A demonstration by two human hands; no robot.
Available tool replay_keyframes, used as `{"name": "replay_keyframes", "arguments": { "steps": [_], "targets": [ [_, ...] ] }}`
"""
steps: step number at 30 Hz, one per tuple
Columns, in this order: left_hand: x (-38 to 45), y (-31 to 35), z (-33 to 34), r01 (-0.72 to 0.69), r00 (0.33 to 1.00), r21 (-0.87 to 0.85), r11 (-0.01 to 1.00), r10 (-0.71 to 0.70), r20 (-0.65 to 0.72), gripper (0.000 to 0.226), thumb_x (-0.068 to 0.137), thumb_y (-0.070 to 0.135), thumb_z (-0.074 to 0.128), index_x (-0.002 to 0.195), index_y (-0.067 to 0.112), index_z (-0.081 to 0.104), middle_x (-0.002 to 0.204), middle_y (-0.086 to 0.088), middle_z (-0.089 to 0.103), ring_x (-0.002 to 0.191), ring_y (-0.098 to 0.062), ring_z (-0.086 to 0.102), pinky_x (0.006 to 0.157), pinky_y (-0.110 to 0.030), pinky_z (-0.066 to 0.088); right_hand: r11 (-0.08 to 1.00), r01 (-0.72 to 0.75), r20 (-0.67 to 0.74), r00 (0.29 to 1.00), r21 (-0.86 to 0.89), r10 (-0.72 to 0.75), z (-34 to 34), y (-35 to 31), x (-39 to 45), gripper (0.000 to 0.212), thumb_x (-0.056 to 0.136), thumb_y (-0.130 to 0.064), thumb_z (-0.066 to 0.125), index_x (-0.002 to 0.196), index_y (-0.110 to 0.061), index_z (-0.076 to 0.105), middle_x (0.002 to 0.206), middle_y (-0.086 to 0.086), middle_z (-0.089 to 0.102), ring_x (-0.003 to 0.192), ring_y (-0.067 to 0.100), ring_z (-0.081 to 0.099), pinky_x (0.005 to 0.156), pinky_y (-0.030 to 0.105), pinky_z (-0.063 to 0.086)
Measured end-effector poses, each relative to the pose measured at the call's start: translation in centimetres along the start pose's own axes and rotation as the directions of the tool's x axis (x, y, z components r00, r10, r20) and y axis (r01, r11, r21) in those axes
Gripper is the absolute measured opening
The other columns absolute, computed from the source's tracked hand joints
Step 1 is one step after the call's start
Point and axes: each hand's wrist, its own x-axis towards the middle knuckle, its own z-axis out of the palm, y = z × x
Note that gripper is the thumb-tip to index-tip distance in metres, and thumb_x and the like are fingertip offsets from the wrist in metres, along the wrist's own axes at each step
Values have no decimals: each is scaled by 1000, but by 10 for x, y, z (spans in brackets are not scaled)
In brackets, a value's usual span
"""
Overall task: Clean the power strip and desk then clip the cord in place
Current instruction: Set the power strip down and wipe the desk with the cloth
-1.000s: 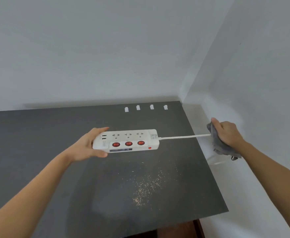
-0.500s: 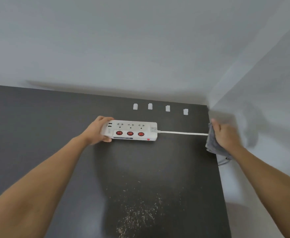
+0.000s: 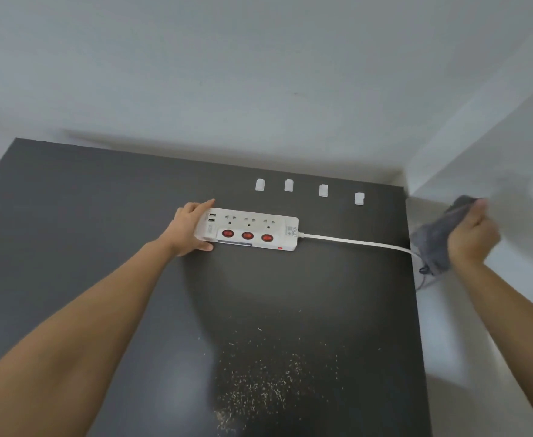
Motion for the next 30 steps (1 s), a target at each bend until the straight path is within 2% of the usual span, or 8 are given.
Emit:
{"name": "replay_keyframes", "arguments": {
  "steps": [4, 8, 12, 14, 17, 24, 27, 30],
  "targets": [
    [-20, -7, -5, 54, 999, -17, 998, -54, -2, 115, 68, 19, 83, 151, 30, 4, 158, -7, 11, 144, -30, 8, 118, -49, 19, 846, -185, -16, 975, 499, 223, -33, 7, 37, 91, 76, -85, 24, 98, -10, 71, 104, 16, 72, 99, 28, 68, 91, 38, 53],
    [-56, -26, -13, 136, 988, -97, 986, -142, -58, 101, 79, 25, 75, 151, 27, 5, 158, -8, 9, 145, -30, 10, 117, -47, 20, 770, -305, 185, 952, 560, 242, -53, 18, 26, 102, 30, -102, 30, 74, -21, 73, 97, 8, 75, 90, 28, 71, 89, 48, 55],
    [-110, -63, -12, 178, 971, -157, 971, -200, -132, 83, 85, 19, 68, 151, 19, 17, 154, -15, 19, 141, -34, 23, 116, -45, 24, 735, -530, 596, 774, 423, 215, -84, -69, -114, 82, 64, -88, 42, 77, -10, 64, 74, 9, 76, 62, 22, 71, 58, 42, 61],
    [-142, -87, -6, 196, 960, -187, 963, -227, -166, 74, 87, 16, 64, 149, 15, 24, 151, -18, 25, 138, -35, 30, 115, -44, 27, 739, -590, 733, 651, 325, 197, -76, -75, -166, 67, 76, -67, 59, 97, -3, 63, 88, 14, 75, 77, 28, 73, 70, 51, 60],
    [-188, -126, 11, 202, 949, -225, 953, -247, -193, 60, 90, 10, 58, 145, 10, 32, 148, -18, 30, 137, -34, 31, 115, -43, 27, 804, -562, 773, 593, 194, 227, -63, -71, -243, 81, 61, -32, 79, 127, -2, 44, 115, 16, 64, 97, 27, 67, 64, 33, 57],
    [-241, -191, 39, 63, 960, -115, 991, -91, -264, 43, 92, 0, 50, 135, -2, 46, 149, -21, 35, 141, -37, 25, 118, -45, 21, 987, 151, 848, 514, 55, -126, -27, -61, -464, 28, 86, -16, 61, 100, -17, 36, 95, 2, 56, 83, 14, 56, 64, 27, 41],
    [-245, -200, 45, -2, 959, -76, 997, -20, -282, 44, 92, -1, 49, 135, -2, 46, 150, -23, 34, 142, -39, 23, 118, -47, 20, 884, 443, 758, 521, 153, -392, 1, -38, -533, 19, 87, -16, 56, 99, -15, 42, 114, 1, 44, 100, 14, 51, 85, 26, 43],
    [-248, -202, 53, -28, 953, -32, 999, 17, -302, 45, 93, 0, 46, 138, 2, 43, 152, -21, 31, 143, -39, 20, 117, -51, 17, 616, 787, 806, 384, -30, -451, 31, -9, -579, 54, 84, -38, 57, 131, -13, 44, 150, 10, 34, 137, 30, 35, 109, 43, 39]
  ]
}}
